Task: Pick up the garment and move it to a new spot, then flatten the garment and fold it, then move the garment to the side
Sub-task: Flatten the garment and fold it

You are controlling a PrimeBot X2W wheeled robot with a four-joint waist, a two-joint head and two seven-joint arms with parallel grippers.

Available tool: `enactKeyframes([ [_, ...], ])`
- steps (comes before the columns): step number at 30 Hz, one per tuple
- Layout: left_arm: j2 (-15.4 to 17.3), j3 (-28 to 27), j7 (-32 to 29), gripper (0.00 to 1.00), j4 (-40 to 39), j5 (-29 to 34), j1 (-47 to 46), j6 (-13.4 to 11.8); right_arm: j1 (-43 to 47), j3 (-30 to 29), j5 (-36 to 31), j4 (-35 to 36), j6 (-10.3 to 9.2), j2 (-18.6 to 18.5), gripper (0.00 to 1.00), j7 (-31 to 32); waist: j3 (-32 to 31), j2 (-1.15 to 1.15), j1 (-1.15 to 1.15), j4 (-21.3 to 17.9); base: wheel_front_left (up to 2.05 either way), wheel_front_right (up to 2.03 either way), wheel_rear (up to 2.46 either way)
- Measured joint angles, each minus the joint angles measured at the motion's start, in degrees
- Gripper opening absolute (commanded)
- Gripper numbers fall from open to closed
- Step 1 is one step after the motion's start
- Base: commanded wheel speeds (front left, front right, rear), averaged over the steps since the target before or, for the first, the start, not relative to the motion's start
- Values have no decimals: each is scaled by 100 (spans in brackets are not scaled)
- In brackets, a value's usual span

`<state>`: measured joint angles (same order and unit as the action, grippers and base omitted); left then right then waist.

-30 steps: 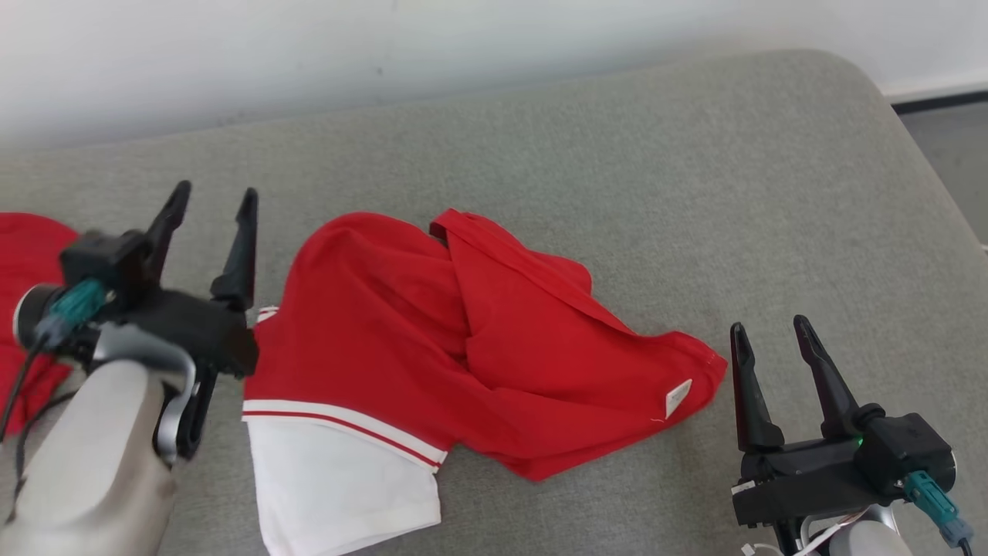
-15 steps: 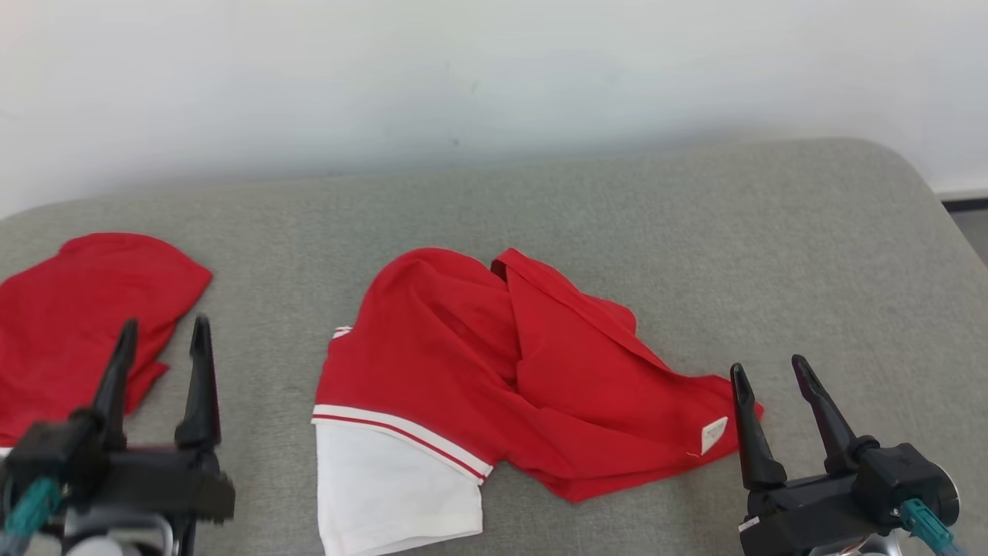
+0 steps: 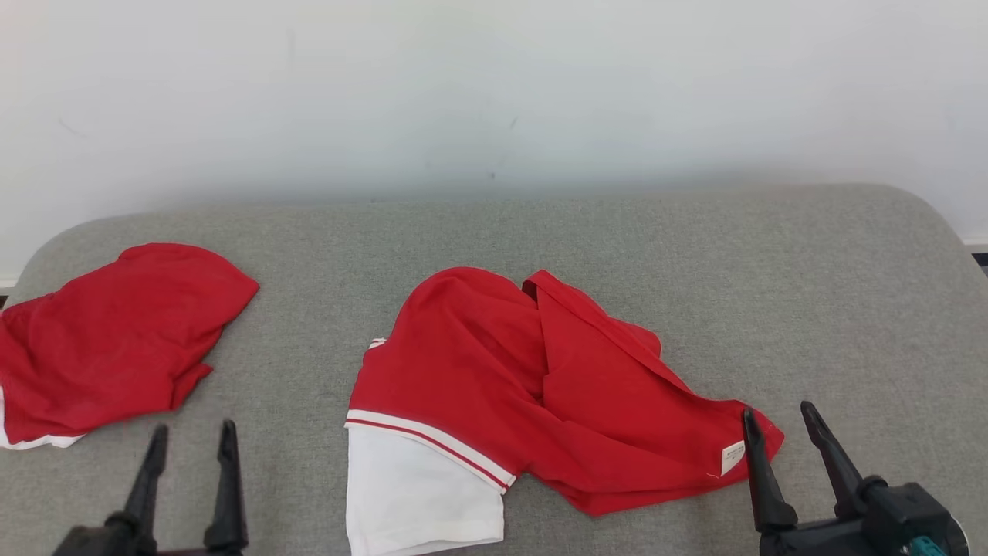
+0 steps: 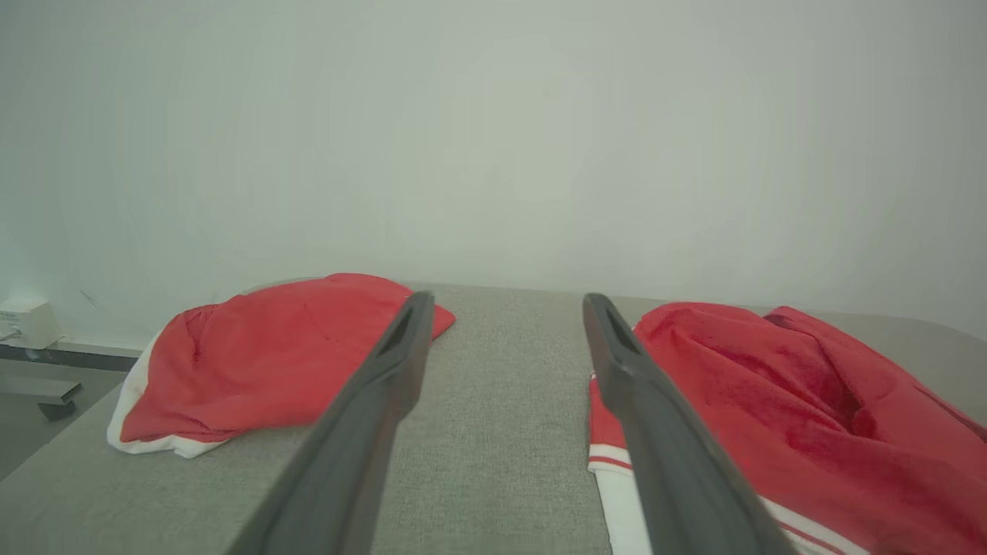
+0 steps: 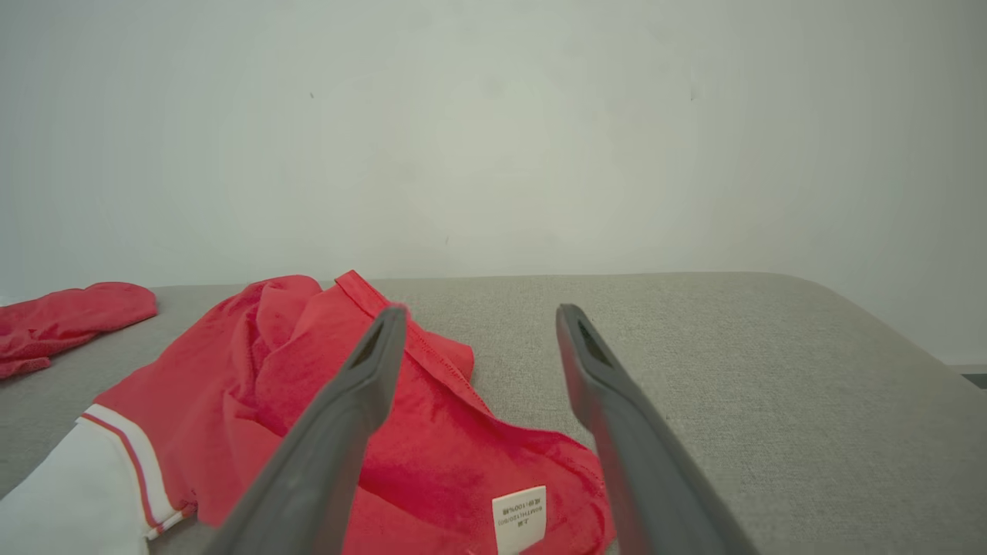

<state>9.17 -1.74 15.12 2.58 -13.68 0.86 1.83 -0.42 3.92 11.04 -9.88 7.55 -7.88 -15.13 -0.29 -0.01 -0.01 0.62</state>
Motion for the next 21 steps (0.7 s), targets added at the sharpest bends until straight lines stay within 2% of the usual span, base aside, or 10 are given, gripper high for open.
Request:
enactKeyframes([
  [9, -87, 109, 0, 100, 313, 198, 366, 275, 342, -126, 48, -47, 0, 75, 100, 0, -17, 1, 0, 104, 0, 0, 0],
  [21, -213, 41, 0, 100, 426, 278, 377, 376, 373, -152, 41, -119, 0, 110, 100, 0, -32, 1, 1, 129, 0, 0, 0],
])
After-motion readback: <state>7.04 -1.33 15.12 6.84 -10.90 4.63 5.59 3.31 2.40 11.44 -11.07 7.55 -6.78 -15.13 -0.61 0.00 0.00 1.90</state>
